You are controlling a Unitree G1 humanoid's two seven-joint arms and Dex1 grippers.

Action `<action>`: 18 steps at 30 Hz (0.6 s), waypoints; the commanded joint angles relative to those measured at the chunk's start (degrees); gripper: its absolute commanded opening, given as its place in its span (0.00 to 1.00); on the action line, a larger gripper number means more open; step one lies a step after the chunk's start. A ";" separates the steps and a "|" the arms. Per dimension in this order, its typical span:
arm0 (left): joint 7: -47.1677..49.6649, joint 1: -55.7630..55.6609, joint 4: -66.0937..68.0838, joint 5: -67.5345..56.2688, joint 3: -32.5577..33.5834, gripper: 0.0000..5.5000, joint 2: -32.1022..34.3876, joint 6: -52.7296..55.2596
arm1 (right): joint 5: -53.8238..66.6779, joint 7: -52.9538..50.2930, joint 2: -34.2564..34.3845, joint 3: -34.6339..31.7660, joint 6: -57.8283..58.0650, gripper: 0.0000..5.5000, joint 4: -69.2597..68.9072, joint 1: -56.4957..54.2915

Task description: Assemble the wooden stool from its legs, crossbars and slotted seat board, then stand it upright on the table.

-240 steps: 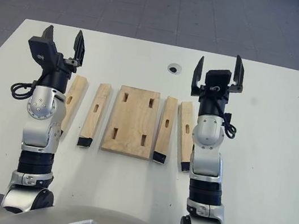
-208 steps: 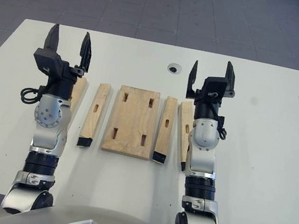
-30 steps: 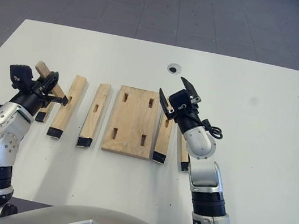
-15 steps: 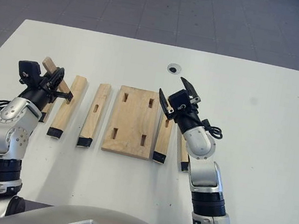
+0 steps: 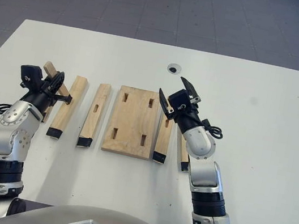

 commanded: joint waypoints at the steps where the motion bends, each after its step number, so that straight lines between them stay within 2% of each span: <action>1: 0.21 0.61 -0.21 1.24 -0.16 0.08 -0.14 -0.20 | -0.33 0.38 -0.39 0.21 0.66 0.62 -0.76 -0.16; 8: 0.09 1.62 3.69 3.89 -2.23 0.08 -1.37 -1.04 | -0.34 0.32 -0.28 0.25 0.91 0.62 -1.35 0.20; 13: 0.62 8.15 7.87 5.85 -2.30 0.08 -4.74 -10.32 | -0.30 0.51 -0.46 0.27 0.97 0.62 -1.65 0.58; 18: -0.29 11.76 9.96 5.84 -2.43 0.08 -5.91 -14.99 | -0.25 0.57 -0.64 0.10 1.26 0.62 -2.27 1.10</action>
